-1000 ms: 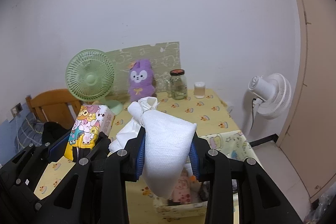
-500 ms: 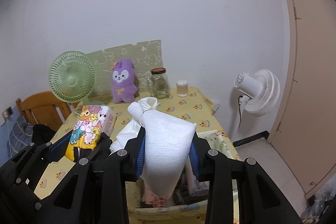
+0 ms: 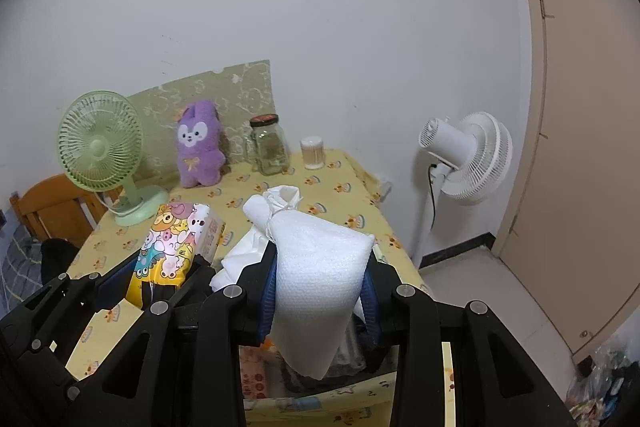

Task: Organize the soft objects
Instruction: 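Lift and carry the tissue pack and white towel in both grippers toward the box, then lower the tissue pack and towel into the box and open both grippers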

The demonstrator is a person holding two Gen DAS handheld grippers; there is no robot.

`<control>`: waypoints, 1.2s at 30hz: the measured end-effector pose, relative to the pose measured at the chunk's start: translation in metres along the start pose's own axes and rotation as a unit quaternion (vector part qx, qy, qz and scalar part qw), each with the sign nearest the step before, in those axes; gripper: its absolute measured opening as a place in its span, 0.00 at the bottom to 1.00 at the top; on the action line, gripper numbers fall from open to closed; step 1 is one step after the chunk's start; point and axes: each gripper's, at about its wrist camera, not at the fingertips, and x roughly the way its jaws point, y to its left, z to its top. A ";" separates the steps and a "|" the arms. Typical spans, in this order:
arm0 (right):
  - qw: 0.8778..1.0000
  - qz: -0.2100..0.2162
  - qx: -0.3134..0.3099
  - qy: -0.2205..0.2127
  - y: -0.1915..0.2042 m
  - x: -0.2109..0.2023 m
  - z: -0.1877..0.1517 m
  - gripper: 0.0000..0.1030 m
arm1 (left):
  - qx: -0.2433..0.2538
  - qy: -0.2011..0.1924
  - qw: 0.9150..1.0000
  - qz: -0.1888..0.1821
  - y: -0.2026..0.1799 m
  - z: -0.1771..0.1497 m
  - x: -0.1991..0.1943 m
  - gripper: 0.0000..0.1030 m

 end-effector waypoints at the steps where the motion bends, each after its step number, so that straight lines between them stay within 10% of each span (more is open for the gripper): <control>1: 1.000 -0.003 0.002 0.003 -0.003 0.002 -0.001 0.37 | -0.001 0.005 1.000 -0.005 -0.002 -0.001 0.004 0.43; 19: 0.998 -0.030 0.016 0.061 -0.025 0.049 -0.018 0.37 | 0.005 0.070 0.997 -0.035 -0.016 -0.014 0.053 0.49; 36: 0.995 0.000 0.038 0.096 -0.019 0.069 -0.031 0.49 | 0.020 0.095 0.995 0.028 -0.010 -0.023 0.059 0.77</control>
